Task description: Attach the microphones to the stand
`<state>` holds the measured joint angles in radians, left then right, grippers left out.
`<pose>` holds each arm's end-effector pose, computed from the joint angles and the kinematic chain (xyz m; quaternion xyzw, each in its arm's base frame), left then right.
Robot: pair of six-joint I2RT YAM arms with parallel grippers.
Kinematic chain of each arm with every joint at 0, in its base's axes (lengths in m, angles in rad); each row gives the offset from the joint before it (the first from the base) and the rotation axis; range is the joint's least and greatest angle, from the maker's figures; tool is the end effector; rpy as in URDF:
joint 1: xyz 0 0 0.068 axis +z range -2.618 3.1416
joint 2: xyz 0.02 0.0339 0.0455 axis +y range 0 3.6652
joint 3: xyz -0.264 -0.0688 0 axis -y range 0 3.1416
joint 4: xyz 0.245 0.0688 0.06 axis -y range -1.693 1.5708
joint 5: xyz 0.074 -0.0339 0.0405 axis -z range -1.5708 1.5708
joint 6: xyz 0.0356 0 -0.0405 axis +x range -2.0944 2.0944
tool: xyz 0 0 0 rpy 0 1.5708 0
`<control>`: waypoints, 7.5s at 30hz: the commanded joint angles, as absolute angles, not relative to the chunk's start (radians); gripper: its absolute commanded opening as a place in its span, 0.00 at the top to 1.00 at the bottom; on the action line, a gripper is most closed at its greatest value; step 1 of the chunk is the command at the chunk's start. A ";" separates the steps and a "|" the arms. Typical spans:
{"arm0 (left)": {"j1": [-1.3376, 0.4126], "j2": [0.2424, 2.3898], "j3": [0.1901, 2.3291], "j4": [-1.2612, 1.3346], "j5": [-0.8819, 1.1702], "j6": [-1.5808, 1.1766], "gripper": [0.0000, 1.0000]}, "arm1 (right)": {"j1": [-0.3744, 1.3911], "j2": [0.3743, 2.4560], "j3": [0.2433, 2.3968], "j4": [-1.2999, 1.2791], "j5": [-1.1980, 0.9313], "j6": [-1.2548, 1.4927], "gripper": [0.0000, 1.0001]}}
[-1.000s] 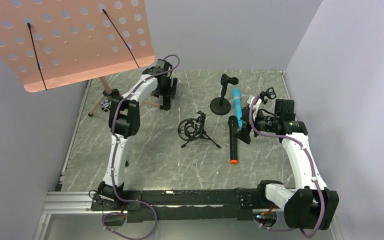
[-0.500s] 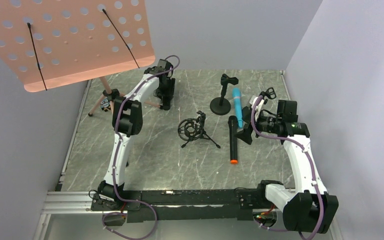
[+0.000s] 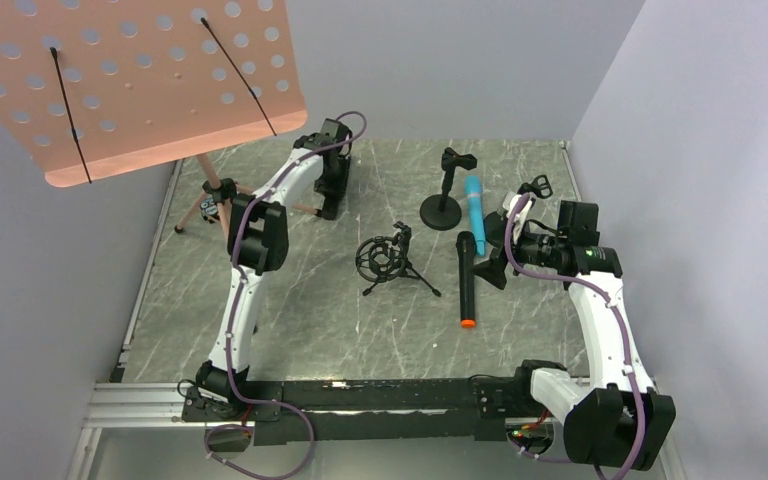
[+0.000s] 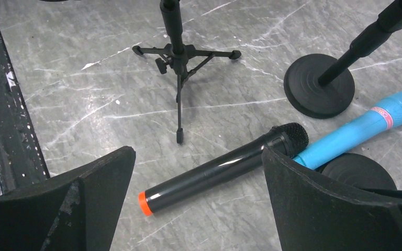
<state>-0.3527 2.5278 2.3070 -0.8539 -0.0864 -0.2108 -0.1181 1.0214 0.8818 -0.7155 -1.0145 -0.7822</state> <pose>0.5079 -0.1837 0.1742 0.0581 0.9668 -0.0280 0.2473 0.1962 0.0072 0.2939 -0.4277 0.7185 0.2765 0.4736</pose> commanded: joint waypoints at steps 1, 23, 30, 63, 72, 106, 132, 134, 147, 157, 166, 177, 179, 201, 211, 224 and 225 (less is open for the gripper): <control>-0.360 2.374 2.361 -0.811 -0.090 -0.174 1.00 | -0.126 1.006 0.919 -0.733 -1.065 -0.822 0.02; -0.504 2.077 2.327 -0.609 0.227 -0.129 1.00 | -0.139 1.021 0.931 -0.758 -1.101 -0.836 0.02; -0.549 2.045 2.331 -0.590 0.308 -0.120 1.00 | -0.155 1.023 0.937 -0.767 -1.123 -0.838 0.02; -0.705 1.496 1.727 -0.302 0.485 -0.148 1.00 | -0.252 1.140 1.320 -1.114 -1.311 -0.949 0.02; -0.736 1.242 1.424 -0.125 0.419 -0.249 1.00 | 0.040 1.093 1.306 -0.350 -1.317 -0.066 0.00; -0.923 1.307 1.391 -0.008 0.270 -0.343 1.00 | 0.211 1.164 1.136 0.712 -1.143 1.090 0.14; -0.905 1.008 1.208 -0.219 0.149 -0.248 0.01 | 0.229 1.180 1.256 0.544 -1.233 0.864 0.87; -0.892 0.924 1.176 -0.281 0.101 -0.220 0.01 | 0.257 1.191 1.294 0.399 -1.220 0.735 0.88; -0.871 0.576 0.919 -0.491 -0.278 0.033 0.01 | 0.566 1.377 1.652 -0.386 -1.031 -0.082 0.88; -0.870 0.566 0.715 -0.419 -0.304 0.061 0.01 | 0.635 1.482 1.716 -0.470 -0.962 -0.232 0.87; -0.848 0.562 0.670 -0.393 -0.259 0.049 0.01 | 0.635 1.522 1.720 -0.451 -0.985 -0.209 0.87; -0.830 0.539 0.664 -0.389 -0.241 0.033 0.01 | 0.614 1.448 1.552 -0.346 -0.998 -0.160 0.86; -0.827 0.537 0.664 -0.384 -0.231 0.027 0.01 | 0.600 1.437 1.519 -0.308 -1.004 -0.149 0.86; -0.815 0.541 0.537 -0.153 -0.009 -0.359 0.05 | 0.557 1.342 1.284 -0.118 -1.072 -0.164 0.84; -0.815 0.581 0.578 -0.152 0.014 -0.349 0.07 | 0.557 1.322 1.173 -0.033 -1.036 -0.131 0.82; -0.815 0.545 0.594 -0.200 0.003 -0.336 0.06 | 0.558 1.318 0.967 0.074 -1.062 -0.158 0.81; -0.815 0.545 0.592 -0.200 0.004 -0.337 0.06 | 0.558 1.318 0.961 0.068 -1.066 -0.169 0.81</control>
<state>-0.8185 0.5575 0.5598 -0.2073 -0.0013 -0.3351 0.5606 1.3281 1.0012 0.0784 -1.0485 -0.1421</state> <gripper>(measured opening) 0.940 0.466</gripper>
